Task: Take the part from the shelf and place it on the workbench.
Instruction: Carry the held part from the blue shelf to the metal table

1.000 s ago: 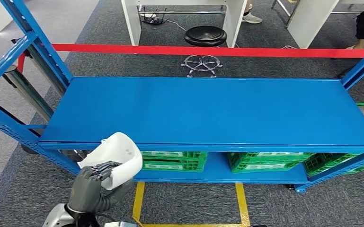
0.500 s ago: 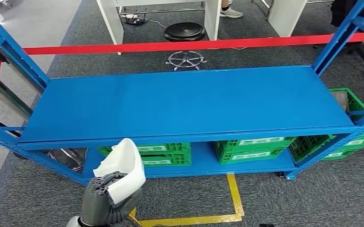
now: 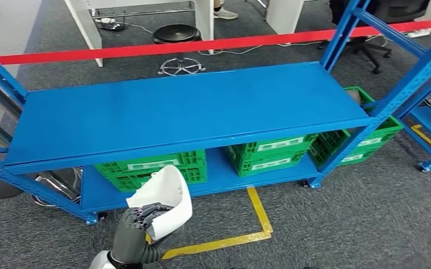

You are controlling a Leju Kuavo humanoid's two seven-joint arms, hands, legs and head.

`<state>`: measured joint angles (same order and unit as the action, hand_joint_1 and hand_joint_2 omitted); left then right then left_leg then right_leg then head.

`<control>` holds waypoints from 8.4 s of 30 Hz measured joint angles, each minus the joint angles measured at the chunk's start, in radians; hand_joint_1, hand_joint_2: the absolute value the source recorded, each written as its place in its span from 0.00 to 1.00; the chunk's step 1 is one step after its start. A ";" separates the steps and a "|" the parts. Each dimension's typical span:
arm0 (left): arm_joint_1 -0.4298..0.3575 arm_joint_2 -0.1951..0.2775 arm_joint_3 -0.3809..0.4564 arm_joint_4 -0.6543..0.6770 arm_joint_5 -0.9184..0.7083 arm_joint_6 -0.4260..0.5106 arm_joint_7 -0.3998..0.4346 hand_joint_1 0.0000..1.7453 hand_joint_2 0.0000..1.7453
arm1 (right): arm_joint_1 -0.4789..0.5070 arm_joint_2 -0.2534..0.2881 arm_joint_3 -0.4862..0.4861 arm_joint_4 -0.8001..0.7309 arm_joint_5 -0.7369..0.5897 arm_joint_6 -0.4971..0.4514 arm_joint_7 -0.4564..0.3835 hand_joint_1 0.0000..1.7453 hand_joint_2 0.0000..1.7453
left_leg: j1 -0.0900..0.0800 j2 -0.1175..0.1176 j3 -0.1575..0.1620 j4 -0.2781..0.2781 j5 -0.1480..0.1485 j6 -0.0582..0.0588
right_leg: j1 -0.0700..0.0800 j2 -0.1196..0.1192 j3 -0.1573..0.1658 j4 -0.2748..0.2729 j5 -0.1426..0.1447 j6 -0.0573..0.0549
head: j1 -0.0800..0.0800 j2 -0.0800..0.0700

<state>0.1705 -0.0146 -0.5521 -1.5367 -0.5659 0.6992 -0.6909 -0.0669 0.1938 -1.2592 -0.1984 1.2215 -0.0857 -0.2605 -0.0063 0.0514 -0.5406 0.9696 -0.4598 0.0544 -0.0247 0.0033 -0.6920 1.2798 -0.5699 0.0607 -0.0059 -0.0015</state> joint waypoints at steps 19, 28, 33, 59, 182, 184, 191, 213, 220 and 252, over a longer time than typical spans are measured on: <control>-0.002 0.001 -0.001 0.019 0.035 0.000 0.011 1.00 1.00 | -0.005 0.003 -0.016 0.000 -0.016 -0.006 -0.016 0.00 1.00 | -0.001 -0.102 0.089 0.094 -0.103 -0.015 | 0.017 0.060 0.038 -0.280 0.172 -0.052 | 0.001 0.000; -0.001 -0.001 -0.001 0.023 0.039 0.000 0.016 1.00 1.00 | 0.000 0.004 -0.021 0.000 -0.017 -0.008 -0.018 0.00 1.00 | -0.004 -0.032 0.066 -0.021 -0.042 0.013 | 0.009 0.012 -0.037 -0.110 0.022 -0.009 | 0.011 0.000; -0.004 0.003 -0.013 0.029 0.097 -0.001 0.022 1.00 1.00 | -0.003 0.004 -0.021 0.000 -0.018 -0.010 -0.019 0.00 1.00 | -0.005 0.038 -0.028 0.010 0.003 -0.004 | -0.007 -0.033 0.075 -0.046 0.102 0.013 | 0.011 0.000; -0.036 0.063 -0.108 0.037 0.259 0.000 0.020 1.00 1.00 | -0.003 0.009 -0.038 0.001 -0.029 -0.018 -0.036 0.00 1.00 | 0.013 -0.030 0.017 0.004 -0.017 -0.007 | 0.008 0.009 0.030 -0.058 -0.046 -0.004 | 0.016 0.000; 0.017 0.058 -0.050 0.008 0.266 0.000 -0.001 1.00 1.00 | 0.015 0.014 -0.046 -0.001 -0.058 -0.054 -0.053 0.00 1.00 | 0.013 -0.033 0.017 0.053 -0.064 -0.012 | 0.025 0.017 -0.046 -0.040 0.005 -0.025 | 0.013 0.000; 0.018 0.058 -0.049 0.009 0.269 0.000 -0.001 1.00 1.00 | 0.016 0.014 -0.047 -0.001 -0.057 -0.053 -0.058 0.00 1.00 | 0.012 -0.004 0.017 0.054 -0.066 -0.012 | 0.020 0.001 -0.059 0.006 -0.004 -0.019 | 0.013 0.000; 0.034 0.052 -0.020 0.002 0.277 0.001 -0.001 1.00 1.00 | 0.014 0.014 -0.047 -0.001 -0.039 -0.058 -0.056 0.00 1.00 | 0.003 0.060 0.033 0.054 -0.083 -0.039 | 0.027 -0.063 0.097 -0.250 0.084 -0.041 | 0.012 0.000; 0.070 0.042 0.026 -0.016 0.276 0.000 -0.001 1.00 1.00 | 0.013 0.019 -0.047 -0.001 -0.032 -0.080 -0.041 0.00 1.00 | 0.015 -0.025 0.017 0.032 -0.043 -0.016 | 0.016 0.011 -0.034 -0.030 -0.011 -0.014 | 0.014 0.000; 0.102 0.004 0.171 -0.062 0.264 -0.038 -0.001 1.00 1.00 | 0.010 0.028 -0.047 -0.002 -0.025 -0.109 -0.044 0.00 1.00 | 0.009 0.054 0.028 0.037 -0.058 -0.043 | 0.014 -0.073 0.120 -0.260 0.082 -0.021 | 0.013 0.000; -0.051 -0.116 0.312 -0.015 0.175 -0.155 -0.001 1.00 1.00 | 0.030 0.014 -0.008 -0.004 0.048 -0.042 -0.049 0.00 1.00 | 0.025 -0.037 0.035 0.021 -0.055 -0.038 | -0.006 -0.009 0.044 -0.188 0.103 0.016 | 0.017 0.000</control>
<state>0.1197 -0.1309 -0.2404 -1.5521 -0.3913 0.5444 -0.6920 -0.0368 0.2081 -1.2677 -0.2026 1.2699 -0.1279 -0.3096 0.0186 0.0140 -0.5055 0.9907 -0.5147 0.0162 -0.0307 -0.0057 -0.6484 1.0922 -0.4674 0.0762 0.0115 -0.0015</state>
